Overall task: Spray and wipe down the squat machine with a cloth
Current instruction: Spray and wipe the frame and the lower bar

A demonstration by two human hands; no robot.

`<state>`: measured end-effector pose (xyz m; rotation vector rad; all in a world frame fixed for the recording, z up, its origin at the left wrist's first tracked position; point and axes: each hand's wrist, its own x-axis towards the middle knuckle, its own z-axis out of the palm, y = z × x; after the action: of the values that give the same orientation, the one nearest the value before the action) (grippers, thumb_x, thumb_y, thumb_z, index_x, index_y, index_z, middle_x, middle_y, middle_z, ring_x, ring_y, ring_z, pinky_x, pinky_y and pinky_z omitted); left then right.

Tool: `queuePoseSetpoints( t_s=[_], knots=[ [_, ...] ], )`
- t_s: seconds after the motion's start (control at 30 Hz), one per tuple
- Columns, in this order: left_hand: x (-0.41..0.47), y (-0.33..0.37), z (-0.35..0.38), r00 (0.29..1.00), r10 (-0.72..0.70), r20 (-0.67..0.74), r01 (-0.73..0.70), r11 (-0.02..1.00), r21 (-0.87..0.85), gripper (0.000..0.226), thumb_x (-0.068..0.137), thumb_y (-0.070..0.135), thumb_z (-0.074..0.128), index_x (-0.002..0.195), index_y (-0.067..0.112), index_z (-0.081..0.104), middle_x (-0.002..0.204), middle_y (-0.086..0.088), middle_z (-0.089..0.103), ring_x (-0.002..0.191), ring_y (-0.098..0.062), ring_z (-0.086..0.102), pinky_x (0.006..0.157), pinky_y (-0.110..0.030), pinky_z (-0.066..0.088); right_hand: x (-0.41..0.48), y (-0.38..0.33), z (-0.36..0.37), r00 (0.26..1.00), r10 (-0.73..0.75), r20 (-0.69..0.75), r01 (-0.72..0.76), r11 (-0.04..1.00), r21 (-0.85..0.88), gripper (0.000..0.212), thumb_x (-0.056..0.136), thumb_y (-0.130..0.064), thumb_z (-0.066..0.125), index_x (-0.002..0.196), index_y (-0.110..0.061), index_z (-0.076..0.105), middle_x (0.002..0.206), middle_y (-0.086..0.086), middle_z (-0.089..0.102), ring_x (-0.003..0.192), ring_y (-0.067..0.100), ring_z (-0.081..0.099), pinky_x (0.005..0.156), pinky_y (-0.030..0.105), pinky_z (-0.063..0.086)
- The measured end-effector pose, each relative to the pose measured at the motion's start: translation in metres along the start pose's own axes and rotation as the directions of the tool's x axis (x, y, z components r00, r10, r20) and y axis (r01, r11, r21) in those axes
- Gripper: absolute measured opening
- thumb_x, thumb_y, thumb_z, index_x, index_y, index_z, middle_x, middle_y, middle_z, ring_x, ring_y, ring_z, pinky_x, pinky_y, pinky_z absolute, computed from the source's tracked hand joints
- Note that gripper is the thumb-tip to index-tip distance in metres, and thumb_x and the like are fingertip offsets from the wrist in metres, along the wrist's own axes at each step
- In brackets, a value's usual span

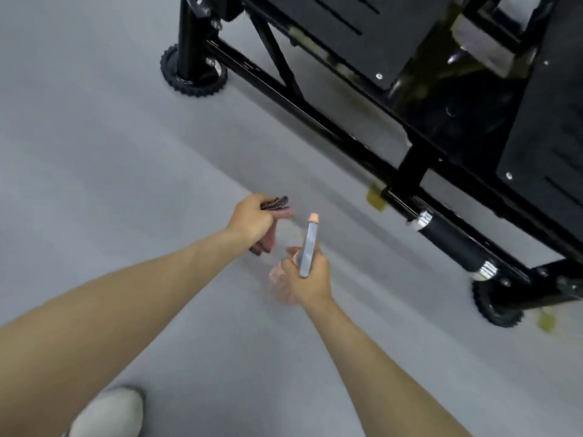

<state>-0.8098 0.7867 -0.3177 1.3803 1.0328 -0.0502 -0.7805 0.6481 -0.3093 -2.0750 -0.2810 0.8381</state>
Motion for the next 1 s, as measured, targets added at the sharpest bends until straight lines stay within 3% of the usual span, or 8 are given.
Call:
queuePoseSetpoints(
  t_s=[0.07, 0.17, 0.33, 0.5, 0.67, 0.77, 0.87, 1.0],
  knots=[
    [-0.034, 0.017, -0.003, 0.999, -0.038, 0.033, 0.037, 0.999, 0.023, 0.034, 0.080, 0.032, 0.076, 0.103, 0.011, 0.063, 0.065, -0.024, 0.062, 0.052, -0.034, 0.061, 0.051, -0.048, 0.053, -0.036, -0.021, -0.016, 0.999, -0.023, 0.049, 0.026, 0.997, -0.067, 0.053, 0.084, 0.010, 0.054, 0.126, -0.023, 0.046, 0.070, -0.002, 0.048, 0.060, 0.016, 0.054, 0.053, 0.012, 0.045],
    [-0.086, 0.050, -0.009, 0.991, -0.103, 0.089, 0.093, 0.990, 0.110, 0.033, 0.080, 0.038, 0.075, 0.098, 0.014, 0.061, 0.060, -0.022, 0.061, 0.050, -0.033, 0.060, 0.041, -0.032, 0.047, -0.089, -0.063, -0.044, 0.988, 0.090, 0.128, -0.082, 0.994, -0.066, 0.061, 0.084, 0.009, 0.053, 0.137, -0.020, 0.044, 0.081, 0.016, 0.052, 0.063, 0.015, 0.047, 0.052, 0.010, 0.044],
    [-0.163, 0.125, -0.007, 0.974, -0.141, 0.178, 0.104, 0.974, 0.203, 0.029, 0.078, 0.041, 0.076, 0.091, 0.019, 0.062, 0.055, -0.018, 0.056, 0.049, -0.032, 0.059, 0.039, -0.026, 0.041, -0.171, -0.122, -0.109, 0.995, 0.053, 0.081, -0.049, 0.997, -0.052, 0.049, 0.084, 0.004, 0.062, 0.128, -0.013, 0.050, 0.087, -0.015, 0.057, 0.073, 0.002, 0.056, 0.068, 0.012, 0.044],
    [-0.218, 0.200, 0.020, 0.956, -0.179, 0.231, 0.096, 0.939, 0.330, 0.039, 0.076, 0.046, 0.076, 0.095, 0.016, 0.060, 0.056, -0.023, 0.060, 0.050, -0.036, 0.061, 0.039, -0.027, 0.043, -0.231, -0.162, -0.178, 0.983, 0.180, -0.047, -0.175, 0.980, 0.093, 0.045, 0.083, 0.004, 0.063, 0.118, -0.022, 0.051, 0.086, 0.005, 0.060, 0.076, 0.021, 0.057, 0.064, 0.007, 0.043],
    [-0.266, 0.272, 0.075, 0.941, -0.123, 0.315, -0.028, 0.900, 0.434, 0.037, 0.072, 0.046, 0.080, 0.088, 0.017, 0.064, 0.074, -0.022, 0.069, 0.067, -0.033, 0.067, 0.070, -0.041, 0.056, -0.272, -0.168, -0.264, 0.938, 0.288, -0.191, -0.250, 0.947, 0.202, 0.035, 0.081, 0.005, 0.066, 0.106, -0.016, 0.053, 0.081, 0.004, 0.059, 0.075, 0.021, 0.056, 0.060, 0.003, 0.043],
    [-0.289, 0.309, 0.122, 0.925, -0.081, 0.372, -0.117, 0.870, 0.479, 0.039, 0.075, 0.039, 0.079, 0.096, 0.009, 0.067, 0.072, -0.009, 0.064, 0.073, -0.025, 0.062, 0.073, -0.031, 0.049, -0.289, -0.163, -0.320, 0.914, 0.295, -0.277, -0.231, 0.943, 0.241, 0.042, 0.081, 0.007, 0.065, 0.114, -0.015, 0.053, 0.077, 0.007, 0.057, 0.072, 0.023, 0.054, 0.059, 0.002, 0.041],
    [-0.315, 0.337, 0.175, 0.910, -0.073, 0.407, -0.155, 0.852, 0.500, 0.026, 0.080, 0.022, 0.072, 0.099, 0.006, 0.065, 0.083, -0.009, 0.067, 0.083, -0.027, 0.065, 0.076, -0.034, 0.051, -0.302, -0.147, -0.377, 0.881, 0.356, -0.313, -0.248, 0.908, 0.337, 0.047, 0.082, 0.011, 0.062, 0.125, -0.005, 0.052, 0.079, 0.024, 0.055, 0.072, 0.033, 0.052, 0.054, 0.002, 0.040],
    [-0.346, 0.361, 0.238, 0.888, -0.087, 0.451, -0.150, 0.873, 0.464, 0.029, 0.066, 0.024, 0.074, 0.089, 0.013, 0.060, 0.096, -0.006, 0.069, 0.094, -0.028, 0.065, 0.084, -0.033, 0.052, -0.315, -0.123, -0.438, 0.857, 0.379, -0.349, -0.252, 0.899, 0.358, 0.041, 0.080, 0.007, 0.068, 0.118, 0.000, 0.054, 0.067, 0.003, 0.052, 0.067, 0.018, 0.053, 0.060, 0.005, 0.044]
  ],
)
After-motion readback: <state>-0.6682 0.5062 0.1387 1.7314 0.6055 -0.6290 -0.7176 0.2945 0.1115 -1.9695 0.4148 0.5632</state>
